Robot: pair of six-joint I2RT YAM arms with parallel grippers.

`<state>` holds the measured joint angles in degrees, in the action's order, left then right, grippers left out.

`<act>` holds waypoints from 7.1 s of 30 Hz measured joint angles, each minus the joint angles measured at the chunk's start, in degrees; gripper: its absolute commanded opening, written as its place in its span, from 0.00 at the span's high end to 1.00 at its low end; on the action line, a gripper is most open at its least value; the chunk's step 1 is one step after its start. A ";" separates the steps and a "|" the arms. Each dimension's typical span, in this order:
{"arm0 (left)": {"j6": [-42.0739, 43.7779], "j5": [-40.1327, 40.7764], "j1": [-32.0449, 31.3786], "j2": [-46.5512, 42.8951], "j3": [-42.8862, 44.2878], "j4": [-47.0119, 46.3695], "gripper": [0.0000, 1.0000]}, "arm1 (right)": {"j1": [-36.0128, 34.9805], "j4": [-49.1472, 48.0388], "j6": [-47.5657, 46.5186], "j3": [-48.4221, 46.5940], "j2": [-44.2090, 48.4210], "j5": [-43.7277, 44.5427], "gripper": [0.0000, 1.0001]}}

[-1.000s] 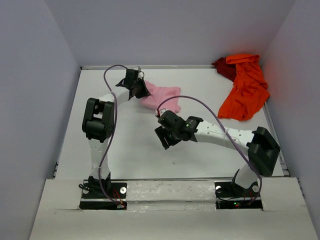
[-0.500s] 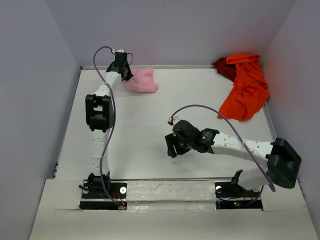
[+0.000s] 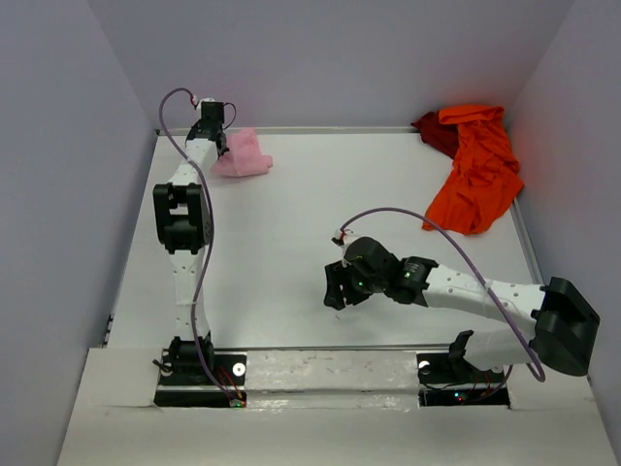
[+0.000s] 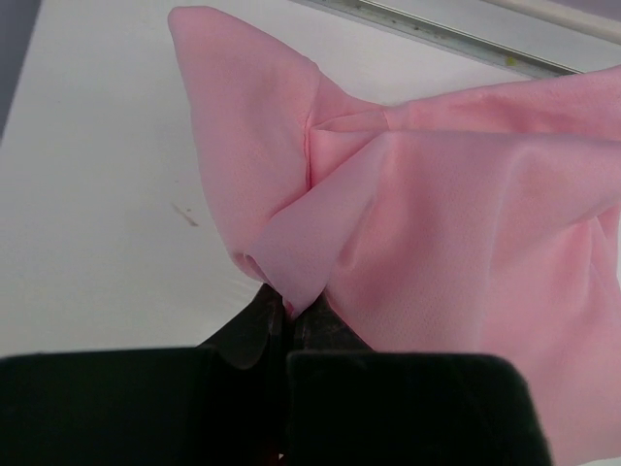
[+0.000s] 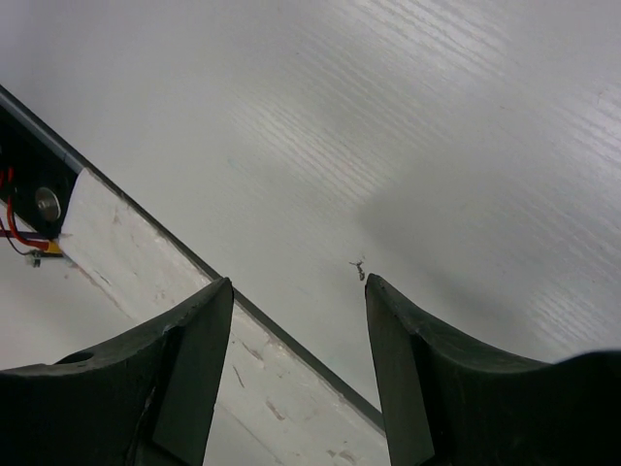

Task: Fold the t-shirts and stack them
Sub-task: Place the square-folded T-shirt at the corner of the board.

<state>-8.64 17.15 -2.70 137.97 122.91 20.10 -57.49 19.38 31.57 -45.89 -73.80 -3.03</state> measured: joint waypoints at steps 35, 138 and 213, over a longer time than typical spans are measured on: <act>-1.57 15.78 2.36 -0.26 0.94 2.58 0.09 | -0.02 -0.57 -1.86 1.62 2.69 1.14 0.38; -25.35 -2.40 -8.59 -0.98 -3.91 6.80 0.10 | 3.50 17.51 -10.25 -22.12 0.17 3.28 0.36; -28.20 7.54 2.03 5.16 8.70 13.31 0.08 | 5.68 25.92 -8.85 -22.64 2.56 2.75 0.36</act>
<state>-36.84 24.69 -0.67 143.13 131.61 33.41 -51.81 45.30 22.72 -68.53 -71.24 -0.27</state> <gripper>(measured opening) 0.919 0.638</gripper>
